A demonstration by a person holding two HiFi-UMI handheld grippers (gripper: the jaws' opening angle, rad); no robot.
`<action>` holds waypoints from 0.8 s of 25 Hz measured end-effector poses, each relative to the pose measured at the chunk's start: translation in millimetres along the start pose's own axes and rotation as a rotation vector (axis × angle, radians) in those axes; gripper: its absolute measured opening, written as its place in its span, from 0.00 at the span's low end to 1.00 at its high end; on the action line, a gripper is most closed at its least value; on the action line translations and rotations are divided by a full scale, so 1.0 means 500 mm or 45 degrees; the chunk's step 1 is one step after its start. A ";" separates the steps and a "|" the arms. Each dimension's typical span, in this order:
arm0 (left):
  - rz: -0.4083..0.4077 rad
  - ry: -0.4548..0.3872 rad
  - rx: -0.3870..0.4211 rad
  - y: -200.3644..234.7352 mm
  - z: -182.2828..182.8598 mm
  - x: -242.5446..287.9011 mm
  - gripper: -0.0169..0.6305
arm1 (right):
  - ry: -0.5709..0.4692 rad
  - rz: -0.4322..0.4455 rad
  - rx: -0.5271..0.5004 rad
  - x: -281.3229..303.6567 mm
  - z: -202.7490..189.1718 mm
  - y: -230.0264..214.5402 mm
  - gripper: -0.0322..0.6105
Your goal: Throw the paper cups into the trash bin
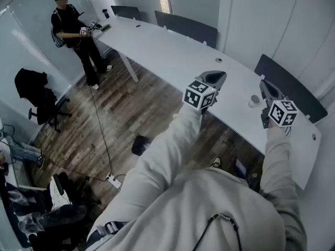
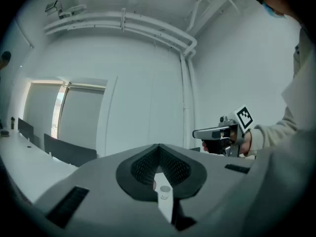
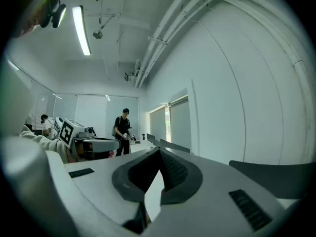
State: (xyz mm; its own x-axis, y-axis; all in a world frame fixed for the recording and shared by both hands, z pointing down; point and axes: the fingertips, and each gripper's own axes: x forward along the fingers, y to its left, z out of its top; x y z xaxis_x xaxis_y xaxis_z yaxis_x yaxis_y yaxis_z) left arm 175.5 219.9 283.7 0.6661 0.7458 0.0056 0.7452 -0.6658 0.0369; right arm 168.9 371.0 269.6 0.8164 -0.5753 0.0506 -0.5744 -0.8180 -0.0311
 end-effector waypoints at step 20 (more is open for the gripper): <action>-0.022 0.024 -0.028 -0.027 -0.042 0.010 0.02 | 0.006 0.042 0.064 -0.013 -0.022 0.011 0.07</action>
State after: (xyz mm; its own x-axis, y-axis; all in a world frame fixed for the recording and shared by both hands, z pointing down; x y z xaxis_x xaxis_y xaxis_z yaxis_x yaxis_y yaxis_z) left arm 168.3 233.1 304.4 0.6523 0.7576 0.0239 0.7556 -0.6524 0.0591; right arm 159.8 370.1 280.2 0.7966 -0.6021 0.0536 -0.5973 -0.7977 -0.0833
